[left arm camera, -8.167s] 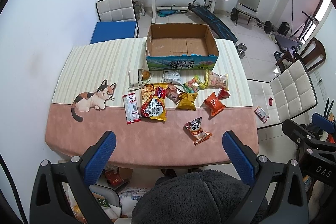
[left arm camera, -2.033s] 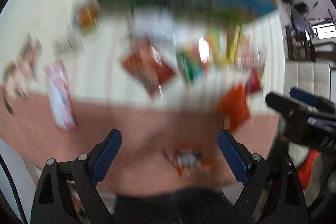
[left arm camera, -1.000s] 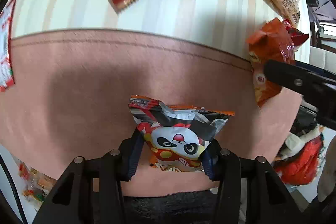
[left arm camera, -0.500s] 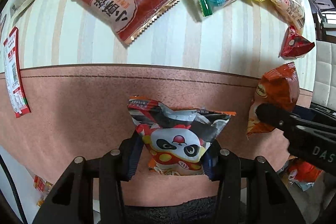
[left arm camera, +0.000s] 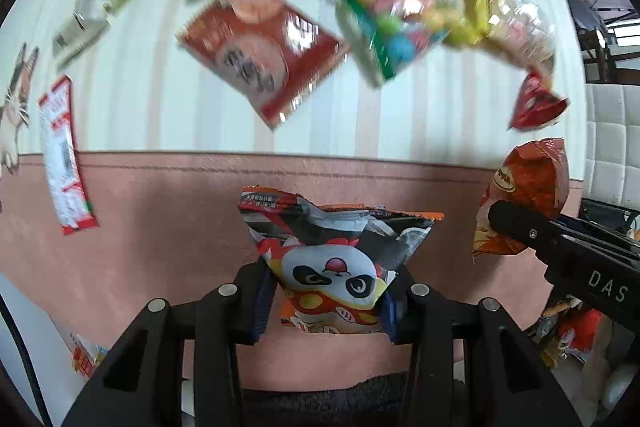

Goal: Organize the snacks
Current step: 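Carry both packets into the box and open both tools, then grasp the brown shrimp-snack packet with the left tool while the right tool grasps the candy-ball bag, then carry both packets into the box and open both tools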

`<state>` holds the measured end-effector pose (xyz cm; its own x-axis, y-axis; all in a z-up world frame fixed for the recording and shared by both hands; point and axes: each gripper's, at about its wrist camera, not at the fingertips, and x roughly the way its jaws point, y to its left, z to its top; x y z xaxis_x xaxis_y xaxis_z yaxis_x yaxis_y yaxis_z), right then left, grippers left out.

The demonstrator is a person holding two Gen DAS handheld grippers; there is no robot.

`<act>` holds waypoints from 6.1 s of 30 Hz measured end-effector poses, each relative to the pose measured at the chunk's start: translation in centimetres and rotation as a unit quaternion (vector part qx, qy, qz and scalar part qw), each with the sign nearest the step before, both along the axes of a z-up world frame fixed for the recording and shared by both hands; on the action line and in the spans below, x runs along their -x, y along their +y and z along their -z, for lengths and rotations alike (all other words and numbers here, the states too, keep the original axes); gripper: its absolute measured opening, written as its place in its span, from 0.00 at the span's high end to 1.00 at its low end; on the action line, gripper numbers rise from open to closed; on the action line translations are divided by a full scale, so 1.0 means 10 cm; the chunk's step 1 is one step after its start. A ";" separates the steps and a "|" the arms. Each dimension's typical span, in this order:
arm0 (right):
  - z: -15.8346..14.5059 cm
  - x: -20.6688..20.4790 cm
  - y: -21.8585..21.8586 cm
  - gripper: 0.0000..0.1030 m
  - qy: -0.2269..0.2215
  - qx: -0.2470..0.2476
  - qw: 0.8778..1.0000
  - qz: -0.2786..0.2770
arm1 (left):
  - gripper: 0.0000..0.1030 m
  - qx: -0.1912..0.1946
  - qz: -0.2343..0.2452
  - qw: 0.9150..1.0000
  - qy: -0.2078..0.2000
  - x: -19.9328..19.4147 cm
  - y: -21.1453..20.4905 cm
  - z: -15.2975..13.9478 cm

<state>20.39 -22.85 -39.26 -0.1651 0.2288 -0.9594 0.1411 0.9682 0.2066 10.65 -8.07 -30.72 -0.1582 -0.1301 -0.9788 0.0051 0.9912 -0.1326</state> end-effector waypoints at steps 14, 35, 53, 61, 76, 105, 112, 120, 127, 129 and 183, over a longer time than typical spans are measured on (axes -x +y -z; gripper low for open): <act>-1.70 -1.05 0.02 0.51 -0.149 -0.085 0.985 0.005 | 0.61 0.028 0.007 0.987 -0.156 -1.20 0.27 -1.75; -0.98 -2.70 0.58 0.51 -0.111 -0.028 0.993 -0.022 | 0.61 -0.032 -0.006 0.998 -0.044 -3.01 0.56 -0.83; -0.31 -2.84 0.68 0.18 -0.038 -0.029 0.998 -0.047 | 0.48 -0.023 0.001 1.000 0.018 -3.13 0.49 -0.29; -0.50 -2.78 0.59 0.11 -0.052 -0.009 0.997 -0.061 | 0.17 -0.022 -0.014 1.000 -0.003 -3.10 0.51 -0.50; -1.36 -2.31 0.62 0.09 -0.193 0.019 0.981 -0.028 | 0.17 -0.026 -0.040 0.981 -0.190 -2.47 0.62 -1.50; 0.39 -1.28 0.74 0.34 0.002 -0.035 0.977 0.213 | 0.17 -0.074 -0.130 0.987 -0.064 -1.22 1.10 -0.16; 0.36 -1.08 0.82 0.34 0.015 0.028 0.995 0.090 | 0.17 -0.035 -0.144 0.989 -0.022 -1.28 0.92 0.16; 0.35 -0.93 0.80 0.33 0.006 0.026 0.996 0.081 | 0.17 -0.065 -0.131 0.989 -0.017 -1.33 0.63 0.46; 0.40 -0.87 0.63 0.33 0.017 0.022 0.995 0.095 | 0.17 -0.085 -0.094 0.992 -0.010 -1.05 0.69 0.55; 0.38 -0.89 0.56 0.33 0.017 0.018 0.994 0.102 | 0.17 -0.088 -0.090 0.992 -0.002 -0.97 0.77 0.56; -1.18 -0.67 0.53 0.51 -0.122 -0.037 0.991 0.027 | 0.47 0.035 -0.018 0.986 -0.162 -1.16 0.63 -1.32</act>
<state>27.13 -17.59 -27.41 0.0845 0.3031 -0.9492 0.1301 0.9411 0.3121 22.21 -1.79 -17.52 0.1674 -0.1987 -0.9657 0.0238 0.9800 -0.1975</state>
